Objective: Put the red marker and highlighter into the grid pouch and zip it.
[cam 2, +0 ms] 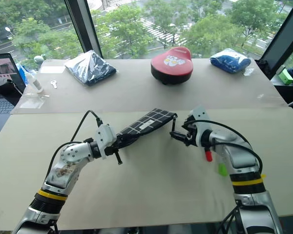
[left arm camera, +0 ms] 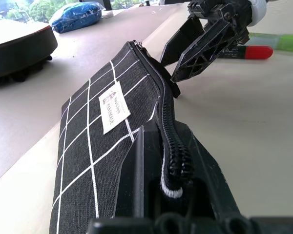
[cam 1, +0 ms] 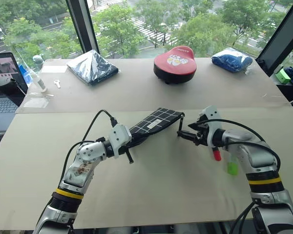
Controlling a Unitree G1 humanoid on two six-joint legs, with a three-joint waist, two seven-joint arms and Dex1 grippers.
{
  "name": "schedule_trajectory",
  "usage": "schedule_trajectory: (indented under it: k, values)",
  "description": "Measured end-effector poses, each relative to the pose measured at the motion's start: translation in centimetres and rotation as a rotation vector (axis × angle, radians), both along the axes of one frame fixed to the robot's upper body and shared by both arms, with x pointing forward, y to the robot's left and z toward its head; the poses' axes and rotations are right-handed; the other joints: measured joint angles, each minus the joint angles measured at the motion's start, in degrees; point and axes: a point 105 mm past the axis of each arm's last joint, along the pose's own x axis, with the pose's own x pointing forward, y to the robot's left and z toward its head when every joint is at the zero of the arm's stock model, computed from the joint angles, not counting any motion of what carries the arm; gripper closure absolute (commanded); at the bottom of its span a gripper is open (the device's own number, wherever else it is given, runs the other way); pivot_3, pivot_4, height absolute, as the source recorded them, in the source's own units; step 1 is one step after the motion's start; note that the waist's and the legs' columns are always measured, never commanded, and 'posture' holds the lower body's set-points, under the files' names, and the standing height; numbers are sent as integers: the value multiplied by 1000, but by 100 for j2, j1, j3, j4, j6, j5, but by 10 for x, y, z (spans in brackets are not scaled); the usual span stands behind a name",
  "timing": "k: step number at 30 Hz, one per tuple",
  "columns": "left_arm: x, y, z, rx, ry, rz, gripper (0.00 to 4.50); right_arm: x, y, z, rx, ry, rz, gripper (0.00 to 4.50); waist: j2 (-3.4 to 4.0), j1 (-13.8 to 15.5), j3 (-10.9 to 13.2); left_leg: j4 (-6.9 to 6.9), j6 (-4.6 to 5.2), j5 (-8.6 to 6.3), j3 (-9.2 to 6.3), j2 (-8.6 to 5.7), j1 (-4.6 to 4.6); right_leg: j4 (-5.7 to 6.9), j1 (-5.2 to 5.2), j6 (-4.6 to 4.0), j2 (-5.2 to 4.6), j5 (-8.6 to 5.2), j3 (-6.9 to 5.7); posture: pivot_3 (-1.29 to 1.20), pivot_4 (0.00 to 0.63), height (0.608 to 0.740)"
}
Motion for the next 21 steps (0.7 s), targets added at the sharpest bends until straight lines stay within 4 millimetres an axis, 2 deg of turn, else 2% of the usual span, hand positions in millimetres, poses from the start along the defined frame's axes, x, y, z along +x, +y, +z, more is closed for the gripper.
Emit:
schedule_trajectory:
  k: [2, 8, 11, 19, 21]
  values:
    - [0, -1, 0, -4, 0, -1, 4500, 3, 2, 0, 7, 3, -6, 1437, 0, -3, 0, 0, -1, 0, 0, 1, 0, 0, 0, 0, 2, 0, 0, 0, 150, 740]
    - [-1, -1, 0, -7, 2, -2, 4500, 9, 11, -4, 35, 8, -9, 3627, 0, -1, 0, 0, -1, 1, 0, 0, 0, 1, 1, 0, 2, 0, 0, 0, 150, 740]
    - [-1, -1, 0, -8, 2, -2, 4500, 10, 14, -6, 46, 5, -4, 4448, 1, -4, 0, 0, -2, 1, 0, 0, 0, 2, 1, 0, 3, 0, 0, 0, 150, 740]
    - [-1, -2, 0, -10, -2, -1, 4500, 7, 17, -4, 57, 3, 30, 4448, 0, -9, 0, 0, -4, 2, 0, 0, 0, 2, 1, 0, 4, 0, 0, 0, 150, 740]
    - [-1, -2, 0, -13, -1, 0, 4500, -5, 29, 5, 86, -21, 129, 4448, 1, -12, 0, -1, -4, 2, 0, 1, 0, 2, 1, 0, 6, 0, 1, 0, 150, 740]
